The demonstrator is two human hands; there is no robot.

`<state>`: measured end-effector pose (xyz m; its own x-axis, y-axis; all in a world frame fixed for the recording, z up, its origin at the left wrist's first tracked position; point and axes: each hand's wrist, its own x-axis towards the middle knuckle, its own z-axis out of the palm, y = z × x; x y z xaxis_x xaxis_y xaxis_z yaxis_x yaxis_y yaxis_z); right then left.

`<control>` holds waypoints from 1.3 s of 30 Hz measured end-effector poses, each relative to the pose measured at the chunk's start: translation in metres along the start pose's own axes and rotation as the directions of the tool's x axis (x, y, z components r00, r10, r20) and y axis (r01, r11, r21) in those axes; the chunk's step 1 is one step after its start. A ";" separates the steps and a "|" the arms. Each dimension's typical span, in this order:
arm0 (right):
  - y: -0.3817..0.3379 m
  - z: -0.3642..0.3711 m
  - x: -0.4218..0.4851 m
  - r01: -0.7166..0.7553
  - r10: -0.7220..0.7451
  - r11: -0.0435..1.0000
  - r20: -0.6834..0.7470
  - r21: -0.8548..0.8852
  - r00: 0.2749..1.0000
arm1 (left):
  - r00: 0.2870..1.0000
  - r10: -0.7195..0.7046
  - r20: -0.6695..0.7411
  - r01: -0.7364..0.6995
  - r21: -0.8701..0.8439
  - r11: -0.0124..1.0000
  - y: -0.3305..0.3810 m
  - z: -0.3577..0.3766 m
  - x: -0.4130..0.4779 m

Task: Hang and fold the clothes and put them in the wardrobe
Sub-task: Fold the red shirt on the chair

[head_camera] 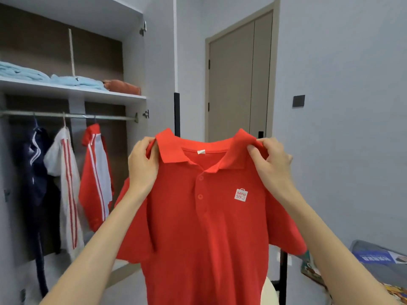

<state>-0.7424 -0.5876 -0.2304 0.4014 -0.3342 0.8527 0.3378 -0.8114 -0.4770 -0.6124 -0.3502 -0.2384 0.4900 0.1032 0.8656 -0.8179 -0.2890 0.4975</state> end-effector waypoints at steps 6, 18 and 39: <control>-0.044 -0.023 0.044 0.131 -0.139 0.990 -0.269 -0.045 0.953 | 0.969 0.180 -0.169 -0.183 -0.002 0.983 0.057 -0.013 0.040; 0.052 0.029 0.004 -0.077 0.062 0.975 -0.081 -0.206 0.995 | 0.997 -0.034 0.072 0.029 0.073 0.997 -0.022 0.036 -0.013; 0.347 0.189 -0.141 -0.330 0.625 0.698 0.315 -0.636 0.715 | 0.670 -0.519 0.531 0.276 0.472 0.838 -0.287 0.214 -0.198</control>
<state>-0.5205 -0.7315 -0.5567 0.7661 -0.5944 0.2443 -0.4377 -0.7610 -0.4789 -0.4097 -0.4912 -0.5650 0.9129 -0.2859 0.2912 -0.4079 -0.6625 0.6283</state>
